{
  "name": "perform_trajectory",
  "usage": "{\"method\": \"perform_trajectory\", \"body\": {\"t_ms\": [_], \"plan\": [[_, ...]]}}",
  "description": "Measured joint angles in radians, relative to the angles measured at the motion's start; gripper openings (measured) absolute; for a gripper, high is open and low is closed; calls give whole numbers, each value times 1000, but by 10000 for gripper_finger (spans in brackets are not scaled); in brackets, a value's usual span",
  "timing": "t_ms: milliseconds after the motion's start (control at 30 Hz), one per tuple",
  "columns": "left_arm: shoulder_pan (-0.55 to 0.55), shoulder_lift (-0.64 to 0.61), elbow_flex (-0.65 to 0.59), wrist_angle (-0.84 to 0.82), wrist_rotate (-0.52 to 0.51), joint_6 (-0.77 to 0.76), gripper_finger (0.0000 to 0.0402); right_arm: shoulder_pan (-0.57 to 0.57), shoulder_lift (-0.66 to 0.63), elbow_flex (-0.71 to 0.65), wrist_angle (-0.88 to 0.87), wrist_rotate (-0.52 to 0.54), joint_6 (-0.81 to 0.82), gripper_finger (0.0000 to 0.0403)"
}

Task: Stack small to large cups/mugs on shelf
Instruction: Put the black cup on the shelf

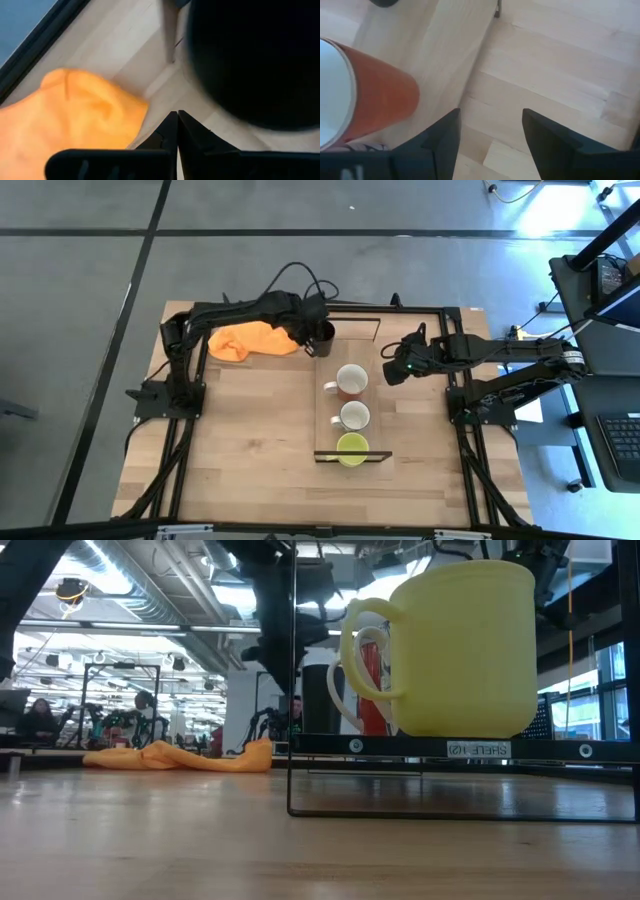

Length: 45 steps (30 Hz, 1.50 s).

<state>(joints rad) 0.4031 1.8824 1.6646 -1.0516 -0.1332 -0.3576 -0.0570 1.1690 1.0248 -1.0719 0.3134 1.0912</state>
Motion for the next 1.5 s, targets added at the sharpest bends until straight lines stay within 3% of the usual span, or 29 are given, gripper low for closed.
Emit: {"method": "perform_trajectory", "body": {"t_ms": [167, 300, 567, 800, 1500], "plan": [[-15, 0, -10, 139, -10, 1, 0, 0, 0, 0, -17, -2, 0, 213], [-15, 0, -10, 202, 50, 2, 0, 0, 0, 0, -20, -2, 2, 213], [-20, 0, -10, 216, 99, 62, 0, -4, 0, 0, -22, -2, 2, 213], [-3, 0, -10, 202, -36, 53, 0, -10, 0, 0, -22, -2, 4, 213], [13, 0, -9, 372, 54, 50, 0, -10, 0, 0, -22, -10, 26, 213]]}}
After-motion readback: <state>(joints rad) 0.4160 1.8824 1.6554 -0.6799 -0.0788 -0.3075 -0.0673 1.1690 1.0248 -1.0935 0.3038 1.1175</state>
